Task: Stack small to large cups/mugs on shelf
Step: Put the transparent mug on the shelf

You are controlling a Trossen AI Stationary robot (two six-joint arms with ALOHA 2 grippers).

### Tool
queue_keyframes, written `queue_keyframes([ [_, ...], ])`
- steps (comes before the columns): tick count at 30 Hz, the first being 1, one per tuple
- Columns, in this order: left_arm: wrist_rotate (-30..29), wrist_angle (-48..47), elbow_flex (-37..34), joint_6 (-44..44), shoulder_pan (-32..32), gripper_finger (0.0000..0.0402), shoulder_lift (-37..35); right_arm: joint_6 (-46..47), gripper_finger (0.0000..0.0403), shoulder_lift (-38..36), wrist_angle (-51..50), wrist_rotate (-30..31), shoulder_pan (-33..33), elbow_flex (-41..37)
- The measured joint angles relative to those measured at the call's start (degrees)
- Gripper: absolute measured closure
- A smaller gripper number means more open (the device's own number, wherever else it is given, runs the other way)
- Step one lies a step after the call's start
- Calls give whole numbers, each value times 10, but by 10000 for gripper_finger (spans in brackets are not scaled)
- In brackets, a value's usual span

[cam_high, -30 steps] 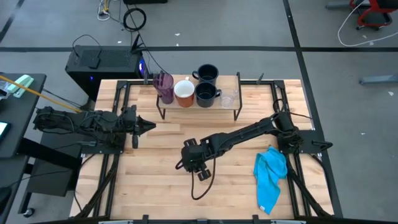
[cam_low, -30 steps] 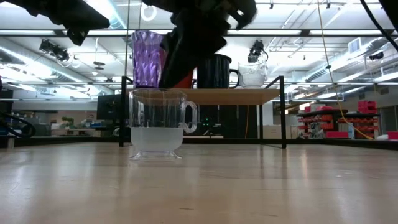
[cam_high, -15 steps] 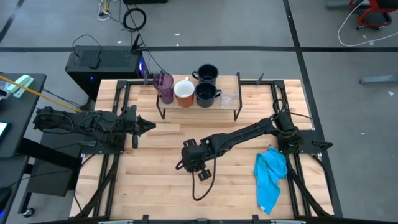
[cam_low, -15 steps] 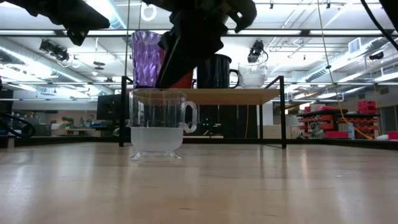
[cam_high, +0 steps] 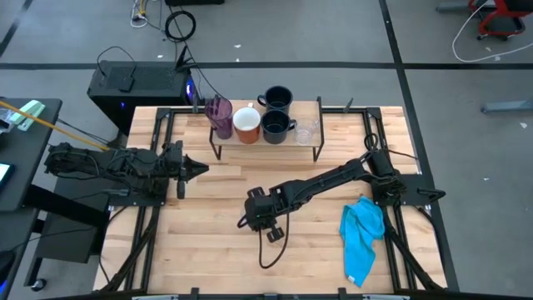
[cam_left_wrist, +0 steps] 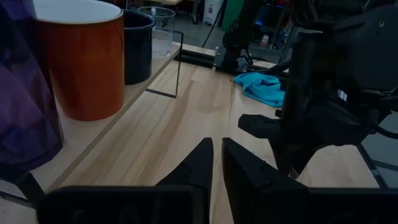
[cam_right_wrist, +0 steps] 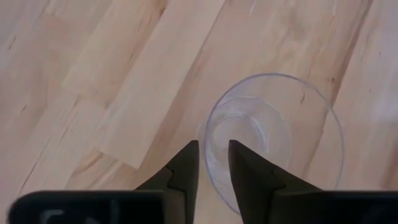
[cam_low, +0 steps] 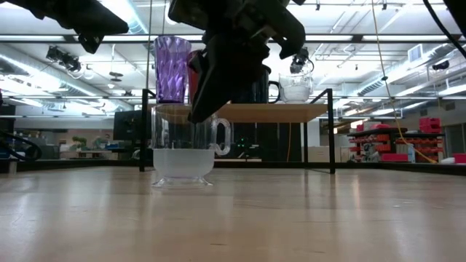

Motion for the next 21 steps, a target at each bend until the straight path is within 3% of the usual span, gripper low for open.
queue_keyframes([
  [9, 0, 0, 0, 0, 0, 358, 0, -2, 393, 0, -9, -7, -7, 0],
  [21, 0, -4, 0, -1, 0, 358, 0, -2, 400, -56, -87, -13, -11, 2],
])
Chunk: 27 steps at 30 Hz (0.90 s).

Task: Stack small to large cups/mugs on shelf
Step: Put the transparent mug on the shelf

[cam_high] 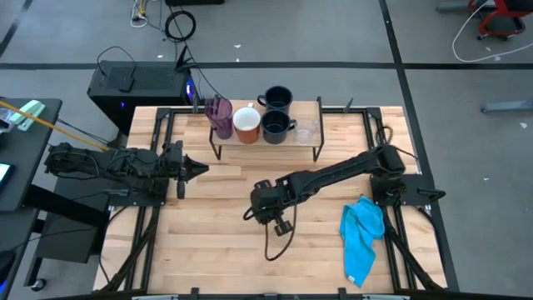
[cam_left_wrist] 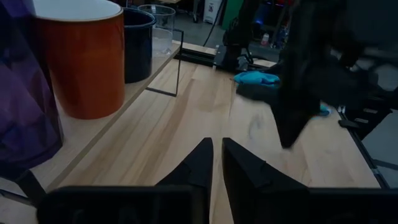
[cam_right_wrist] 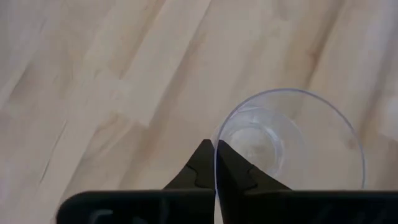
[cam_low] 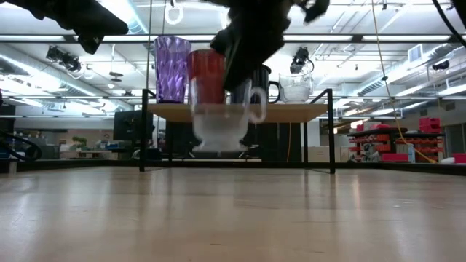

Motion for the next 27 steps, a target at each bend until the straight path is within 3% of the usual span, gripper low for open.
queue_keyframes([
  [9, 0, 0, 0, -6, 0, 360, 0, 14, 402, -106, -28, 13, -14, 0],
  [27, 0, 0, 0, -5, 0, 362, 0, -7, 402, -269, -64, 112, -79, 0],
])
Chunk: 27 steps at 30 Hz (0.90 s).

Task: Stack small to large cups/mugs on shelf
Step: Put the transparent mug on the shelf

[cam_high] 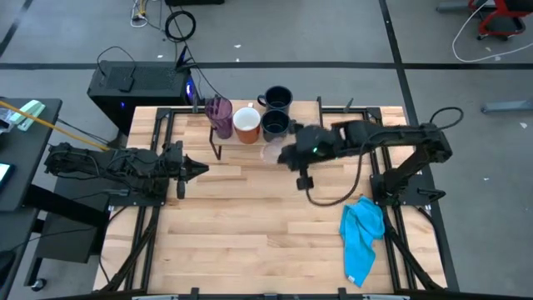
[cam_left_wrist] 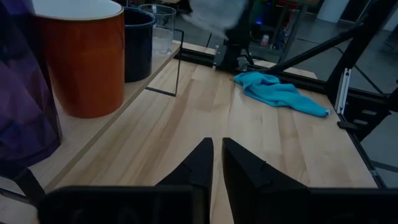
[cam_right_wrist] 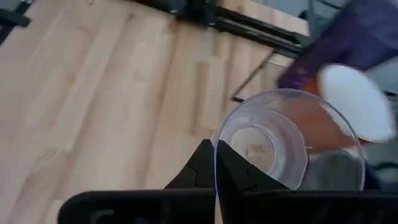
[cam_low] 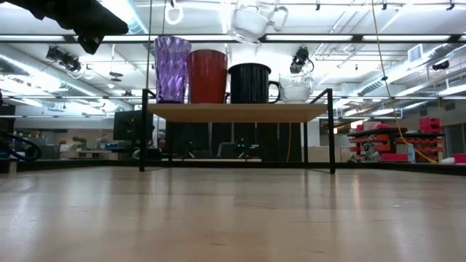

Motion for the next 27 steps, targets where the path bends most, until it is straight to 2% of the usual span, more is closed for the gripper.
queue_keyframes([
  [13, 0, 0, 0, 3, 0, 359, 0, -38, 403, -75, -41, -11, -109, 0],
  [20, 0, -3, 0, 3, 0, 359, 0, -72, 403, -79, -82, -25, -194, 0],
  [27, 0, -3, 0, 12, 0, 359, 0, -115, 403, -78, -96, -94, -288, 0],
])
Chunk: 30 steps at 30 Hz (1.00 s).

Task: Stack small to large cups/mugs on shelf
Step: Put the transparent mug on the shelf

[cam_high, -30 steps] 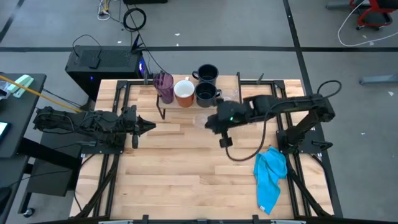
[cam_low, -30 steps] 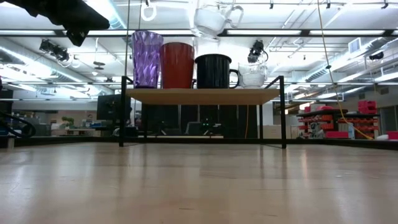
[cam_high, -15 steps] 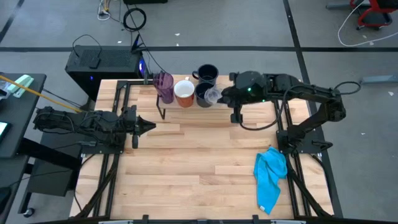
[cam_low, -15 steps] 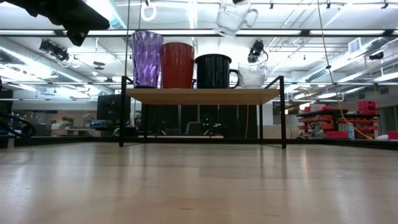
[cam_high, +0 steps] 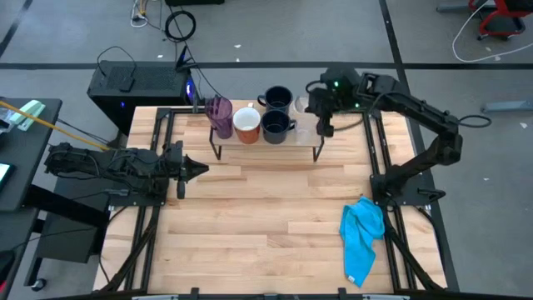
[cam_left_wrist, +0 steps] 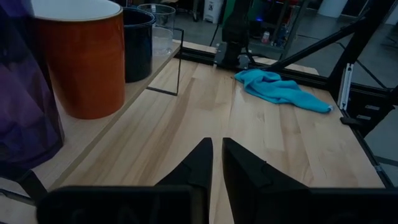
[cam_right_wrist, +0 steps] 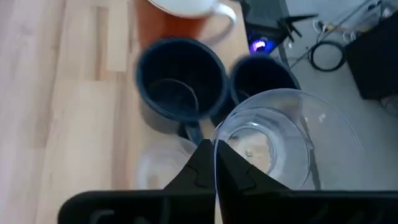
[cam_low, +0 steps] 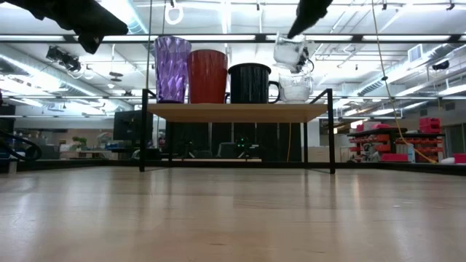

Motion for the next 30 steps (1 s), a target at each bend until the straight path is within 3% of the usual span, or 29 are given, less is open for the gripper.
queue_keyframes([
  [10, -9, 0, 0, 16, 1, 366, 0, -58, 403, 58, -44, -56, -94, 46],
  [18, -9, -1, 0, 16, 1, 363, 0, -76, 403, 141, -135, -107, -121, 143],
  [30, -9, -9, 0, 15, 1, 360, 0, -107, 403, 197, -150, -137, -124, 153],
])
